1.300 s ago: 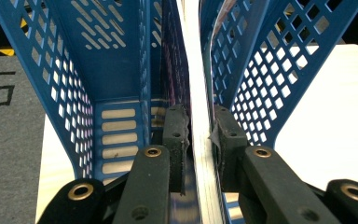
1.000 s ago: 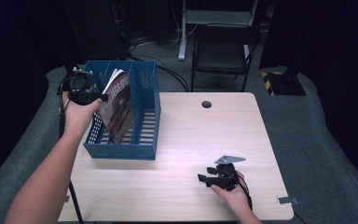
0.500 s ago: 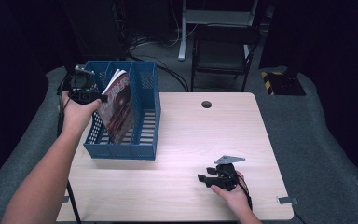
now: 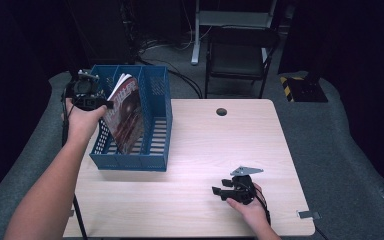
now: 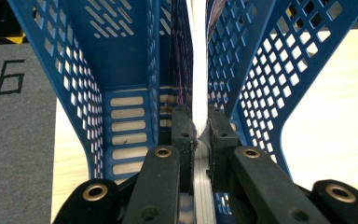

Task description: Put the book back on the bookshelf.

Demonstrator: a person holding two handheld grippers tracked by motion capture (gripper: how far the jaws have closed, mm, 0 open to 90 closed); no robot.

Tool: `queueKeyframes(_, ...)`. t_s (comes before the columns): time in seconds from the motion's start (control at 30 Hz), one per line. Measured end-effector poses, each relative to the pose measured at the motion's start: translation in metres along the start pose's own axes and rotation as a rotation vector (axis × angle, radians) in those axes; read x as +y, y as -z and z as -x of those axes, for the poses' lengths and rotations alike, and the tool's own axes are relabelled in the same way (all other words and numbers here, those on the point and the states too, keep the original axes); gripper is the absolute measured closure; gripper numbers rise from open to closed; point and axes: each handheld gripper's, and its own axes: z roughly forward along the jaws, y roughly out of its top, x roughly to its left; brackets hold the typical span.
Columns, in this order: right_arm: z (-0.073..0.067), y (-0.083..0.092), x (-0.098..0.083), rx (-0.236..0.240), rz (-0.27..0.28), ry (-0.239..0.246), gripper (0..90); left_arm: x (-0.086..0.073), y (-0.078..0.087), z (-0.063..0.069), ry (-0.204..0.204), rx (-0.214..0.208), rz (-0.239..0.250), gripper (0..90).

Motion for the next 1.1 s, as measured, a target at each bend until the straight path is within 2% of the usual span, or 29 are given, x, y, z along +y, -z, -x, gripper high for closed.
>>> queueKeyframes(0.07, 0.000, 0.000, 0.000, 0.000, -0.001, -0.004, 43.5, 0.002, 0.000, -0.002, -0.011, -0.014, -0.015, 84.2)
queueKeyframes(0.2, 0.000, 0.000, 0.000, -0.001, 0.001, 0.000, 43.5, 0.004, -0.001, -0.005, 0.012, -0.010, -0.011, 84.3)
queueKeyframes(0.23, 0.001, 0.000, 0.000, 0.000, 0.007, 0.009, 43.5, 0.005, -0.001, -0.006, 0.001, -0.009, -0.010, 84.3)
queueKeyframes(0.3, 0.001, 0.000, 0.000, 0.001, 0.008, 0.006, 43.5, 0.005, -0.001, -0.005, 0.022, -0.004, 0.002, 84.3)
queueKeyframes(0.4, 0.000, 0.000, 0.000, -0.001, 0.007, -0.003, 43.5, 0.006, -0.002, -0.007, 0.031, 0.002, 0.011, 84.3)
queueKeyframes(0.6, 0.001, 0.000, 0.000, -0.002, 0.010, 0.010, 43.5, 0.012, 0.000, -0.007, 0.021, 0.005, -0.006, 84.4)
queueKeyframes(0.67, 0.000, 0.000, 0.000, -0.001, -0.003, -0.004, 43.5, 0.013, -0.001, -0.007, 0.026, 0.006, 0.003, 84.4)
queueKeyframes(0.8, 0.001, 0.000, 0.000, -0.001, 0.010, 0.011, 43.5, 0.015, -0.002, -0.007, 0.044, 0.017, 0.031, 84.4)
queueKeyframes(0.83, 0.001, 0.000, 0.000, 0.002, 0.006, 0.006, 43.5, 0.016, -0.003, -0.008, 0.036, 0.016, 0.029, 84.4)
queueKeyframes(1.0, 0.002, 0.001, 0.000, -0.001, 0.010, 0.001, 43.5, 0.015, -0.007, -0.007, 0.061, 0.027, 0.076, 84.4)
queueKeyframes(1.1, 0.002, 0.001, 0.000, 0.001, 0.010, 0.011, 43.5, 0.016, -0.009, -0.007, 0.060, 0.031, 0.097, 84.4)
